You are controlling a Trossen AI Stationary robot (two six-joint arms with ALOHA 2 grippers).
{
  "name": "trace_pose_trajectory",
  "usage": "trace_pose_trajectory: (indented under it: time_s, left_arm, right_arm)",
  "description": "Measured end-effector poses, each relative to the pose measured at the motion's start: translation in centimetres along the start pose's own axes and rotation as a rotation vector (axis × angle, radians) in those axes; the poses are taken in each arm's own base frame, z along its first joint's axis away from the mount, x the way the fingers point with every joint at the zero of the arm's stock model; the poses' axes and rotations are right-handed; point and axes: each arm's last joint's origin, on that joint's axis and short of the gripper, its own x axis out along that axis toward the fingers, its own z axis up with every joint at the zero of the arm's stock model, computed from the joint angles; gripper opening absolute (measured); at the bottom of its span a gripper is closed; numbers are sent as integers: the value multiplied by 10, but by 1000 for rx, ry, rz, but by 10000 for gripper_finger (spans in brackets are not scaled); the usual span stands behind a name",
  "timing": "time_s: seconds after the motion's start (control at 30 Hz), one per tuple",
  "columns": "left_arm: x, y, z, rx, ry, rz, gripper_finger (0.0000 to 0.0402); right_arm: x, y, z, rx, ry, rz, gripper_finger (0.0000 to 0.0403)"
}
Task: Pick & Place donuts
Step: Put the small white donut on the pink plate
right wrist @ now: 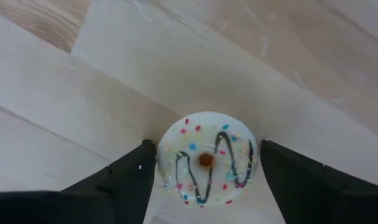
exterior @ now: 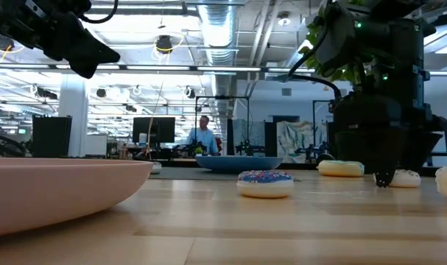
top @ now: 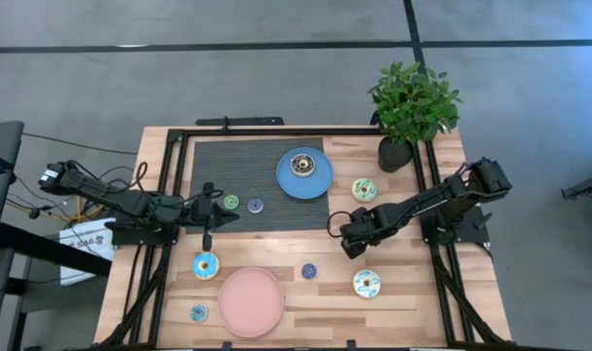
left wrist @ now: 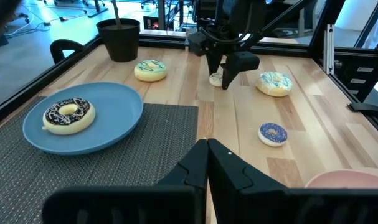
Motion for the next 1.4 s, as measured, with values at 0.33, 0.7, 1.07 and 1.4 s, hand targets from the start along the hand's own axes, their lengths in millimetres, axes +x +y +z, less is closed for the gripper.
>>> trace_pose_trajectory:
  time_s: [0.33,0.7,1.07,1.4]
  left_arm:
    - [0,0,0,0,0,0,0]
    - [0,0,0,-1,0,0,0]
    - [0,0,-1,20,11,3,0]
    - [0,1,-5,62,46,12,0]
  right_arm:
    - [0,0,-1,-67,21,1,231]
    - [-18,15,6,-86,14,55,205]
    - [-104,111,41,-54,-391,583,205]
    - [-115,233,67,-269,-369,474,196]
